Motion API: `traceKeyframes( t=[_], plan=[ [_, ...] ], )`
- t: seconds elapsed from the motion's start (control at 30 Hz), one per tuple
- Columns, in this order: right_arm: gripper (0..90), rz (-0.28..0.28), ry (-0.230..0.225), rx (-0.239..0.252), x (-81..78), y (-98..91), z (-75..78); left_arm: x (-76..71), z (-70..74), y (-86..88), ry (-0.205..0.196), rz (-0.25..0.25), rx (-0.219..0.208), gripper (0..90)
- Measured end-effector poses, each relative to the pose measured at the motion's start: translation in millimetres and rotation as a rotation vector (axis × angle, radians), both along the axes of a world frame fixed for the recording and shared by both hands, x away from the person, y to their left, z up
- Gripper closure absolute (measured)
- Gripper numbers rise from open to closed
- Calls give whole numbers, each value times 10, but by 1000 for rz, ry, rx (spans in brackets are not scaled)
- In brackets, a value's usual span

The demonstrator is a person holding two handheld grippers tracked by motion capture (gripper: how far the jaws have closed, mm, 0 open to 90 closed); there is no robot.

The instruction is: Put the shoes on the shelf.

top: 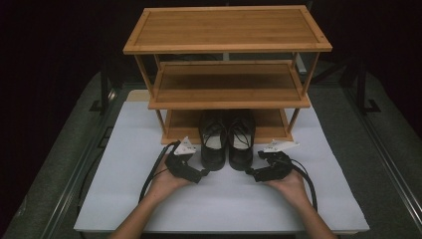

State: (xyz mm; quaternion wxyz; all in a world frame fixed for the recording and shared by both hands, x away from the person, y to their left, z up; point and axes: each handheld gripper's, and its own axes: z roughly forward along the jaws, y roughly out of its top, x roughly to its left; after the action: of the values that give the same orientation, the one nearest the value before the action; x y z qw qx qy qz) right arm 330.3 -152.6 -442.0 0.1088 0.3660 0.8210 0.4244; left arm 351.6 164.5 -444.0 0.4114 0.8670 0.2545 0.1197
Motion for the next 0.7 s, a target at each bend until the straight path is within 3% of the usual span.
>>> traceKeyframes(
  t=[0.17, 0.33, 0.5, 0.7],
  plan=[
    [140, 3, 10, -34, 68, 68, -93, 58, -88, -76, 11, 4, 22, 25],
    [141, 13, 12, -75, 96, 159, -153, 69, -86, -107, 0, -8, 44, 67],
    [174, 12, 13, -68, 87, 189, -154, 68, -105, -178, -4, -12, 104, 73],
    [195, -7, 6, -77, 70, 217, -152, 64, -102, -202, 1, 7, 103, 74]
  ],
)
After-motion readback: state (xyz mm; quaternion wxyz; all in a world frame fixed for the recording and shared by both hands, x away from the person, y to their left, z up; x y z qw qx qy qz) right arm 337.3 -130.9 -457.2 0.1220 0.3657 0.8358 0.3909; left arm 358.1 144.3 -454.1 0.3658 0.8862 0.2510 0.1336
